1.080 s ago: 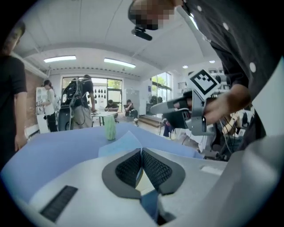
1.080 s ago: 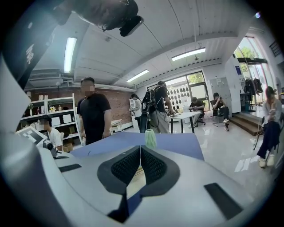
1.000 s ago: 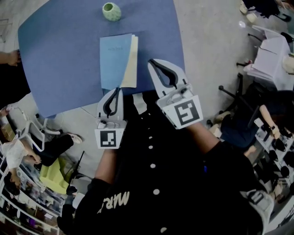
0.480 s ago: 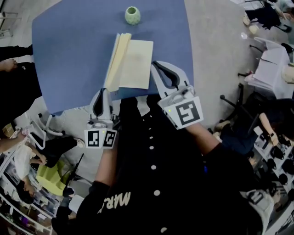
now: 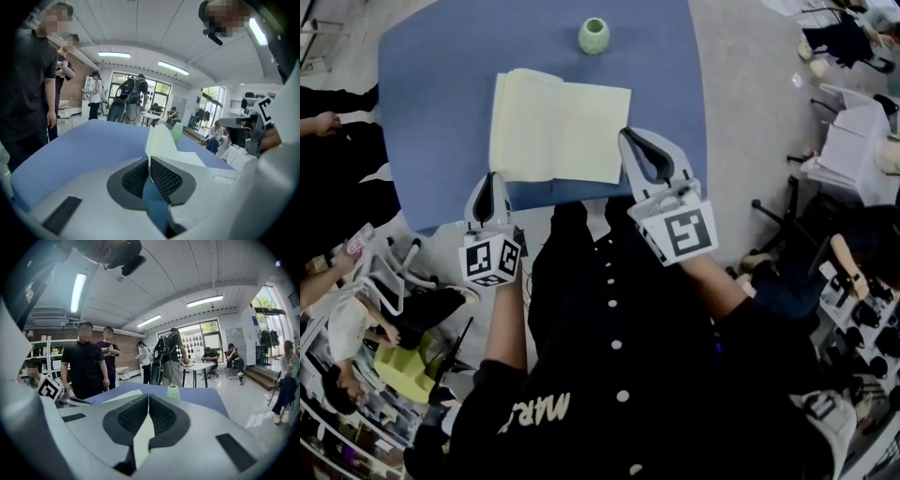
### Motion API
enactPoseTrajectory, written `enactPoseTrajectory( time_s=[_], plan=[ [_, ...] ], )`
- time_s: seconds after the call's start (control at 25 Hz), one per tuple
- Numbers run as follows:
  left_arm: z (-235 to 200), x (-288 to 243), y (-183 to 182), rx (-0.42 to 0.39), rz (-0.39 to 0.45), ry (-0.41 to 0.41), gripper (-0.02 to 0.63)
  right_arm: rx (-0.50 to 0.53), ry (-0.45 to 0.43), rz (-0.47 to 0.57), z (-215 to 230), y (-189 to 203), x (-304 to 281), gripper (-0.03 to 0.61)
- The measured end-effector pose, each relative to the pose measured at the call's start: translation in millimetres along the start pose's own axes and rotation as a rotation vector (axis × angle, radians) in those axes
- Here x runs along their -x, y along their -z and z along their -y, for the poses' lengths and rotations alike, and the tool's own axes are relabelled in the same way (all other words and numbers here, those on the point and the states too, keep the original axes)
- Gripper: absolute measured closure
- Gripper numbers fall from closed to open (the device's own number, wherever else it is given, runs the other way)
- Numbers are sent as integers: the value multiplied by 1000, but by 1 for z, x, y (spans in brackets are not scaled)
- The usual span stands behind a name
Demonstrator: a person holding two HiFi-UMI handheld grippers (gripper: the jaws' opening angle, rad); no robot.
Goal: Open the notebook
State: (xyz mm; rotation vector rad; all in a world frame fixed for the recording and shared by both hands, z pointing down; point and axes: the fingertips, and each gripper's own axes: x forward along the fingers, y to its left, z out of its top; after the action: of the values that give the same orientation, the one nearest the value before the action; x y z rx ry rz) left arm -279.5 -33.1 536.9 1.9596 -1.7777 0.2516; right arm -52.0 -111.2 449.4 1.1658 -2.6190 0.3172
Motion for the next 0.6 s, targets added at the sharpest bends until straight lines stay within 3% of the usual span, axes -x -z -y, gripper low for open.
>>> enactPoseTrajectory(
  time_s=[0.4, 0.6],
  plan=[
    [-36, -30, 43, -140, -220, -48, 589, -14, 45, -16, 0, 5, -12, 572],
    [-44, -41, 62, -163, -312, -56, 588, -22, 60, -24, -2, 11, -19, 572]
  ],
)
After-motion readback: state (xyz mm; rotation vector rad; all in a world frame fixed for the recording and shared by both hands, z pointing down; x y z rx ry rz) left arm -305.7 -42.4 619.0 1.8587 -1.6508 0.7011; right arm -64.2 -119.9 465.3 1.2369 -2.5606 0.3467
